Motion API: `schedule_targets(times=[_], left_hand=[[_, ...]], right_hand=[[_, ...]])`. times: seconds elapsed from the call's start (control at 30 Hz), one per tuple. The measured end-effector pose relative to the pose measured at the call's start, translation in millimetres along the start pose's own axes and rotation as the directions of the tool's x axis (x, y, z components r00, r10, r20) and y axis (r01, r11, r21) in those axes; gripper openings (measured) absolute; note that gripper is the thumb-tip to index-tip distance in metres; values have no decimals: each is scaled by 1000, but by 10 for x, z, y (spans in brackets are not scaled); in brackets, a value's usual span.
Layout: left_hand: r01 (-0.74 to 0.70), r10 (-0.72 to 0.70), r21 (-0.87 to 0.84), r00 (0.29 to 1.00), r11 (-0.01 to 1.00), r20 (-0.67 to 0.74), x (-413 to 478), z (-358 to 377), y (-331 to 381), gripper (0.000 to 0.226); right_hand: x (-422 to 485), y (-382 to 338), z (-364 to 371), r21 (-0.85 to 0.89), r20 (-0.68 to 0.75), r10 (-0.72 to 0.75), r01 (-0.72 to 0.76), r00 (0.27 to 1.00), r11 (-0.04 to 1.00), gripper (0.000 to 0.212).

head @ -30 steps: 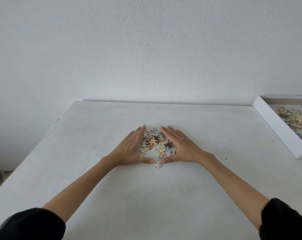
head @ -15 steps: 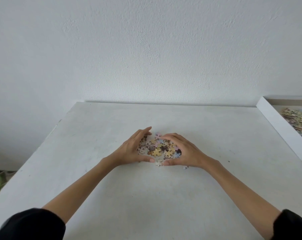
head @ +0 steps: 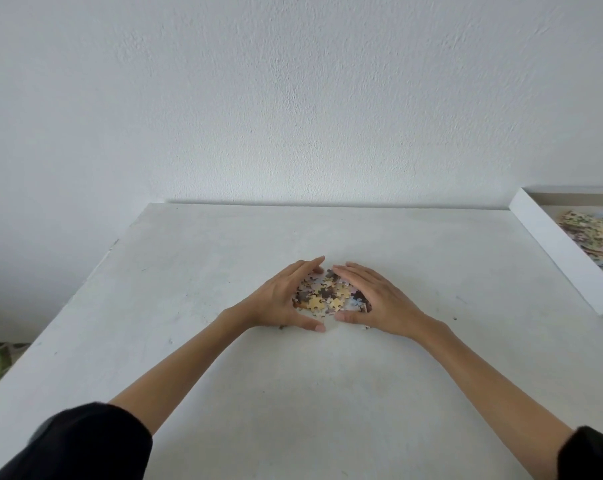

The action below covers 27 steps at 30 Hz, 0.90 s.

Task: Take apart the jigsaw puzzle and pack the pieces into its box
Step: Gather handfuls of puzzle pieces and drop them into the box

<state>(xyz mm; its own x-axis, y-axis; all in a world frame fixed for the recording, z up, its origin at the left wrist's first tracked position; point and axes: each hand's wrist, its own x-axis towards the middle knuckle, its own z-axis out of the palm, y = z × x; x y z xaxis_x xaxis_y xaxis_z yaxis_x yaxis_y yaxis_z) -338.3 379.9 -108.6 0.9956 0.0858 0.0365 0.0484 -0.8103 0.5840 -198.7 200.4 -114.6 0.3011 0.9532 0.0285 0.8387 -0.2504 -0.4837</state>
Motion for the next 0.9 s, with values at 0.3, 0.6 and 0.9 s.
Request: schedule_targets(times=[0.3,0.6,0.9], left_hand=[[-51,73,145,987,988,-144,-48,55,-25,106],[-114,130,85,967,990,-219,-32,51,-73,51],[-154,195,219,964,963,-180,-67,37,35,27]], right_hand=[[71,4,27,-89,25,-92,94,995,992,92],[66,53,41,-81,-86,-164,157,983,984,53],[57,30,53,-141,-134,-220,201,966,969,30]])
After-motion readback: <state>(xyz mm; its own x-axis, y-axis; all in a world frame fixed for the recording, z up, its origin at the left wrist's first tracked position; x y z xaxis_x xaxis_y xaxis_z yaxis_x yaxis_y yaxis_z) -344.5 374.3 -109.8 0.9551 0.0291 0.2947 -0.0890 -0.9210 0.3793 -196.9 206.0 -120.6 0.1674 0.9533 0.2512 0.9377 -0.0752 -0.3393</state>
